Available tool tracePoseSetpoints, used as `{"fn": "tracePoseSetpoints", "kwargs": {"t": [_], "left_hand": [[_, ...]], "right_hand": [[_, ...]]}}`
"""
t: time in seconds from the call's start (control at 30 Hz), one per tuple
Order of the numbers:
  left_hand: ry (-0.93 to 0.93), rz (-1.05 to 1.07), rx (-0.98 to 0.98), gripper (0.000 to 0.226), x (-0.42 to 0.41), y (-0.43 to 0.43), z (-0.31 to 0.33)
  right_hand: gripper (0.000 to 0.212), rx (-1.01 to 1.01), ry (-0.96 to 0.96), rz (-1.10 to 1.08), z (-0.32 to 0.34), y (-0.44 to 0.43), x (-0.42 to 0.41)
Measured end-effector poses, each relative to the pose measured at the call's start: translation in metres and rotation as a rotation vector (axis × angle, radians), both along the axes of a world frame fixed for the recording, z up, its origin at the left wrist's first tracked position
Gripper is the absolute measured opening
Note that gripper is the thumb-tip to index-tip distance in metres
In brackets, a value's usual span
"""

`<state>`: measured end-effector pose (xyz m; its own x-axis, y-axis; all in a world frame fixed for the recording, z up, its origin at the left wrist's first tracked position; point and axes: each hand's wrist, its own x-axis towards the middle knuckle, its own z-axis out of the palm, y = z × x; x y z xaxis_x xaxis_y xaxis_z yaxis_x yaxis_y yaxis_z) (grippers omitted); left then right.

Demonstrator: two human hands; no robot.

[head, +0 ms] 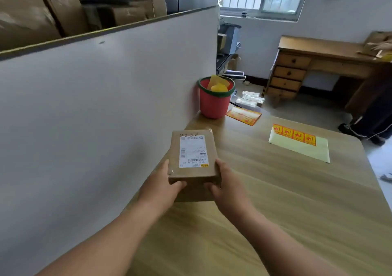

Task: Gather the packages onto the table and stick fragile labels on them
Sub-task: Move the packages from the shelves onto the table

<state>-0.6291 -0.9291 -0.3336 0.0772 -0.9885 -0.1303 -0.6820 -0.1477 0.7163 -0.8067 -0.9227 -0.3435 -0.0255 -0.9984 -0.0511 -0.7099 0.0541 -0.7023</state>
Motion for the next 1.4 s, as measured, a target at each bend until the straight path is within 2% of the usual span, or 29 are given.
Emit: {"fn": "tracePoseSetpoints", "kwargs": {"t": [0.23, 0.4, 0.53, 0.63, 0.7, 0.77, 0.9, 1.07, 1.2, 1.4], "left_hand": [[-0.049, 0.061, 0.065, 0.046, -0.029, -0.092, -0.049], [0.019, 0.090, 0.107, 0.039, -0.041, -0.126, -0.073], [0.168, -0.013, 0.219, 0.058, -0.051, -0.135, -0.085], [0.237, -0.122, 0.341, 0.071, -0.061, -0.132, -0.083], [0.162, -0.144, 0.305, 0.071, -0.059, -0.127, -0.074], [-0.009, -0.127, 0.206, 0.069, -0.046, -0.121, -0.061], [-0.373, -0.089, -0.002, 0.067, -0.007, -0.100, -0.032], [-0.687, -0.115, -0.139, 0.069, 0.037, -0.055, 0.000], [-0.765, -0.074, -0.192, 0.074, 0.068, -0.001, 0.032], [-0.770, 0.080, -0.179, 0.076, 0.117, 0.115, 0.070]], "right_hand": [[0.075, 0.076, 0.030, 0.036, -0.052, -0.106, -0.024], [0.077, 0.115, 0.135, 0.091, -0.078, -0.152, -0.033], [0.061, 0.076, 0.197, -0.012, -0.090, -0.179, -0.044], [0.063, 0.035, 0.210, -0.172, -0.090, -0.190, -0.050], [0.064, 0.009, 0.208, -0.184, -0.087, -0.188, -0.047], [0.062, -0.023, 0.208, -0.146, -0.080, -0.179, -0.037], [0.060, -0.098, 0.283, 0.030, -0.059, -0.154, -0.007], [0.065, -0.117, 0.338, 0.251, -0.028, -0.113, 0.034], [0.069, -0.149, 0.364, 0.382, 0.007, -0.072, 0.064], [0.069, -0.266, 0.421, 0.552, 0.064, 0.018, 0.115]]}}
